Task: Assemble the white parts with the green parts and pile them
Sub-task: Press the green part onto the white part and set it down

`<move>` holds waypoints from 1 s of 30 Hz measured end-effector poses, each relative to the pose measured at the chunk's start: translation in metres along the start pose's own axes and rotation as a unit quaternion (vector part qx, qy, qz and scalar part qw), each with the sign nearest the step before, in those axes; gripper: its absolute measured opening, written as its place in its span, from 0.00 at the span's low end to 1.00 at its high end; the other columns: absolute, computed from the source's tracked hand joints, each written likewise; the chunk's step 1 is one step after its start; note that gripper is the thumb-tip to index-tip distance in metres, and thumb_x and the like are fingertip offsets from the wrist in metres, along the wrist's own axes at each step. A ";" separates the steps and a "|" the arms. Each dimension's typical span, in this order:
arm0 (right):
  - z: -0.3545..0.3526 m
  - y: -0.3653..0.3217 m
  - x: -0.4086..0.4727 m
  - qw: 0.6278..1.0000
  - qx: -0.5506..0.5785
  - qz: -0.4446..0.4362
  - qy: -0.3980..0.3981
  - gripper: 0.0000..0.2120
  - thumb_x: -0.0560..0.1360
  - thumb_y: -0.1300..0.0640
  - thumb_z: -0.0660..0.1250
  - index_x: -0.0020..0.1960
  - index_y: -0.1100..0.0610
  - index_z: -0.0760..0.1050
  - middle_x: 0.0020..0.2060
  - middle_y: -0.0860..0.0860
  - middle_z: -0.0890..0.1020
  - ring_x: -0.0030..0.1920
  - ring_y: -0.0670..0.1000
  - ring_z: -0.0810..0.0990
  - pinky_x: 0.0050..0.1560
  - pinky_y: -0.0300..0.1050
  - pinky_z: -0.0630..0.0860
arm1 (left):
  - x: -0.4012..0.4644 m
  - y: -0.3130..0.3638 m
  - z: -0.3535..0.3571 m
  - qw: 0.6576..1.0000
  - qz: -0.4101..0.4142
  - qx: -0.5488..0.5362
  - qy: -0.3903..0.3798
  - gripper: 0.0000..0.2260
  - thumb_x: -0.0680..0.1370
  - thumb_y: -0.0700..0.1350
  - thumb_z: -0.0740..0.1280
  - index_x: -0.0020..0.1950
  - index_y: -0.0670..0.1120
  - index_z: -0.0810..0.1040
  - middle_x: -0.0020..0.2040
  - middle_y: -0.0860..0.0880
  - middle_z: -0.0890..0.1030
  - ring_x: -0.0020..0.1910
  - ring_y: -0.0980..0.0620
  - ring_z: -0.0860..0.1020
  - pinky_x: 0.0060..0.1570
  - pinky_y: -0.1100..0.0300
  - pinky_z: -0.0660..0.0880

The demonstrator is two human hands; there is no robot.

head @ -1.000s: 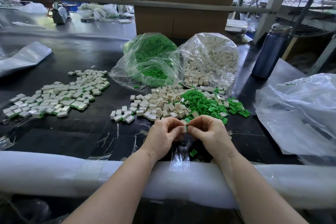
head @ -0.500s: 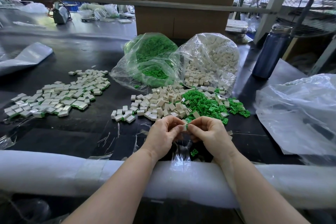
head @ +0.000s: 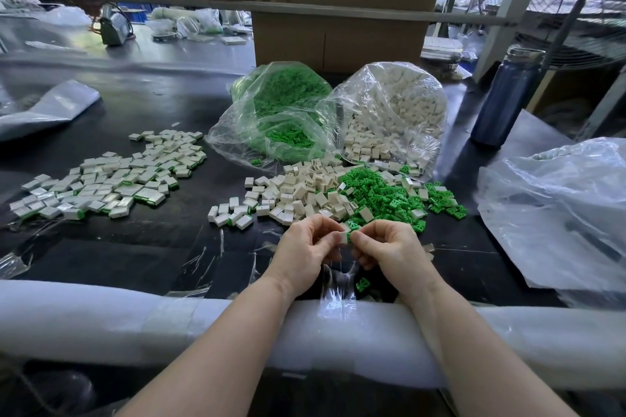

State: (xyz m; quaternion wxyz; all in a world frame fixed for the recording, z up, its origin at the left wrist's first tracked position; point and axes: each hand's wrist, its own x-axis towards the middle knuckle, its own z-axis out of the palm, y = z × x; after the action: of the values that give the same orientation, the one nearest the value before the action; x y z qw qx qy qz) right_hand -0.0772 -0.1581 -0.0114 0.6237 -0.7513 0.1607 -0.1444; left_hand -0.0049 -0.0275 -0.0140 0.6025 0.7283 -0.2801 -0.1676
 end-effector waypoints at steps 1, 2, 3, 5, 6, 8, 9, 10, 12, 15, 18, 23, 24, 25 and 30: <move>0.000 0.000 0.000 1.000 -0.002 0.001 -0.001 0.07 0.74 0.63 0.69 0.37 0.60 0.77 0.25 0.49 0.79 0.24 0.43 0.76 0.27 0.35 0.74 | 0.000 0.000 0.000 1.000 -0.001 -0.001 -0.001 0.03 0.77 0.36 0.64 0.48 0.41 0.78 0.38 0.47 0.79 0.35 0.55 0.77 0.38 0.68 0.76; 0.000 0.000 0.000 1.000 -0.003 0.001 -0.003 0.07 0.74 0.64 0.68 0.36 0.60 0.77 0.24 0.48 0.79 0.24 0.43 0.75 0.27 0.35 0.74 | 0.000 0.000 0.000 1.000 -0.003 -0.001 -0.002 0.03 0.77 0.36 0.65 0.48 0.41 0.78 0.38 0.47 0.79 0.35 0.55 0.77 0.38 0.68 0.76; 0.000 0.000 0.000 1.000 -0.006 0.001 -0.007 0.08 0.74 0.64 0.68 0.36 0.59 0.77 0.24 0.48 0.79 0.24 0.43 0.75 0.27 0.35 0.74 | -0.001 0.000 0.000 1.000 -0.004 -0.001 -0.004 0.03 0.77 0.36 0.65 0.47 0.42 0.78 0.38 0.47 0.79 0.35 0.55 0.77 0.38 0.68 0.76; 0.000 0.000 -0.001 1.000 -0.014 -0.001 -0.013 0.09 0.74 0.64 0.68 0.35 0.59 0.76 0.23 0.48 0.79 0.24 0.42 0.75 0.27 0.35 0.73 | -0.001 0.000 0.000 1.000 -0.004 0.006 -0.006 0.04 0.76 0.36 0.65 0.46 0.42 0.79 0.38 0.46 0.79 0.35 0.55 0.77 0.39 0.67 0.76; 0.000 0.000 -0.001 1.000 -0.018 -0.002 -0.016 0.10 0.74 0.64 0.68 0.34 0.58 0.76 0.23 0.48 0.79 0.24 0.42 0.75 0.27 0.35 0.73 | -0.001 -0.001 -0.001 1.000 -0.004 0.010 -0.007 0.04 0.76 0.36 0.66 0.46 0.43 0.79 0.38 0.46 0.80 0.36 0.54 0.78 0.40 0.67 0.76; 0.000 0.000 -0.001 0.999 -0.027 0.000 -0.022 0.11 0.74 0.65 0.67 0.33 0.57 0.76 0.23 0.48 0.78 0.24 0.42 0.74 0.28 0.35 0.72 | -0.001 -0.001 -0.001 1.000 -0.003 0.014 -0.009 0.04 0.76 0.36 0.66 0.45 0.43 0.79 0.40 0.43 0.81 0.38 0.50 0.79 0.43 0.63 0.78; 0.000 0.000 0.000 0.999 -0.031 0.002 -0.025 0.11 0.74 0.65 0.67 0.33 0.57 0.76 0.24 0.48 0.78 0.24 0.43 0.74 0.28 0.35 0.72 | -0.001 -0.002 -0.001 1.000 0.000 0.020 -0.011 0.05 0.76 0.36 0.66 0.45 0.43 0.80 0.41 0.41 0.81 0.40 0.47 0.80 0.45 0.60 0.79; 0.000 0.001 0.000 0.999 -0.036 0.005 -0.030 0.11 0.74 0.65 0.68 0.33 0.57 0.76 0.24 0.49 0.78 0.24 0.43 0.73 0.28 0.35 0.71 | -0.001 -0.002 -0.001 1.000 0.002 0.028 -0.014 0.05 0.76 0.36 0.66 0.44 0.44 0.80 0.42 0.40 0.81 0.42 0.44 0.80 0.48 0.56 0.79; -0.001 0.001 0.000 0.998 -0.044 0.008 -0.039 0.11 0.74 0.65 0.67 0.33 0.57 0.76 0.25 0.50 0.77 0.24 0.43 0.73 0.28 0.35 0.71 | -0.002 -0.002 -0.001 0.999 0.003 0.038 -0.019 0.06 0.76 0.36 0.66 0.43 0.45 0.80 0.44 0.38 0.81 0.45 0.42 0.80 0.51 0.52 0.78; -0.001 0.001 0.000 0.998 -0.046 0.007 -0.042 0.11 0.74 0.65 0.67 0.33 0.57 0.76 0.25 0.50 0.77 0.25 0.43 0.73 0.28 0.35 0.71 | -0.002 -0.002 -0.001 0.999 0.004 0.035 -0.023 0.06 0.76 0.35 0.66 0.44 0.45 0.80 0.44 0.38 0.81 0.44 0.44 0.80 0.51 0.52 0.78; 0.000 0.001 0.000 0.999 -0.033 -0.009 -0.024 0.09 0.74 0.65 0.68 0.36 0.57 0.76 0.26 0.49 0.77 0.27 0.44 0.74 0.31 0.37 0.73 | -0.002 -0.001 0.000 0.999 0.012 0.031 -0.017 0.04 0.76 0.36 0.65 0.47 0.43 0.80 0.43 0.41 0.81 0.42 0.47 0.80 0.47 0.59 0.78; 0.000 0.001 -0.001 0.999 0.025 -0.025 0.015 0.07 0.73 0.68 0.68 0.40 0.58 0.76 0.29 0.53 0.79 0.28 0.45 0.76 0.29 0.37 0.74 | -0.003 0.002 0.003 0.999 0.022 0.013 -0.033 0.07 0.76 0.36 0.66 0.49 0.46 0.74 0.41 0.43 0.78 0.40 0.48 0.78 0.47 0.52 0.77; -0.001 0.001 -0.001 0.999 0.038 -0.022 0.017 0.07 0.72 0.68 0.68 0.39 0.58 0.76 0.29 0.53 0.80 0.28 0.46 0.77 0.29 0.37 0.75 | -0.003 0.002 0.003 0.999 0.025 0.017 -0.036 0.09 0.75 0.35 0.67 0.49 0.47 0.73 0.41 0.43 0.78 0.39 0.48 0.77 0.47 0.53 0.77; -0.001 0.002 -0.001 0.999 0.045 -0.019 0.018 0.07 0.72 0.68 0.68 0.39 0.59 0.77 0.29 0.52 0.80 0.28 0.46 0.77 0.30 0.37 0.75 | -0.003 0.001 0.002 0.999 0.028 0.024 -0.036 0.10 0.74 0.34 0.68 0.48 0.47 0.73 0.40 0.44 0.78 0.38 0.49 0.77 0.46 0.54 0.77; -0.004 0.002 -0.001 0.996 0.084 -0.003 0.006 0.04 0.71 0.67 0.70 0.40 0.59 0.80 0.29 0.51 0.83 0.29 0.44 0.79 0.30 0.34 0.75 | -0.001 0.000 0.001 0.999 0.027 0.025 -0.004 0.04 0.75 0.40 0.68 0.44 0.48 0.76 0.39 0.44 0.79 0.39 0.47 0.79 0.46 0.55 0.78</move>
State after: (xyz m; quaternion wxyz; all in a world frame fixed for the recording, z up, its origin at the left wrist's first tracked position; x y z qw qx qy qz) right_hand -0.0796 -0.1621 -0.0125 0.6832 -0.6959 0.1494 -0.1632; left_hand -0.0064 -0.0272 -0.0144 0.5871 0.7347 -0.3065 -0.1467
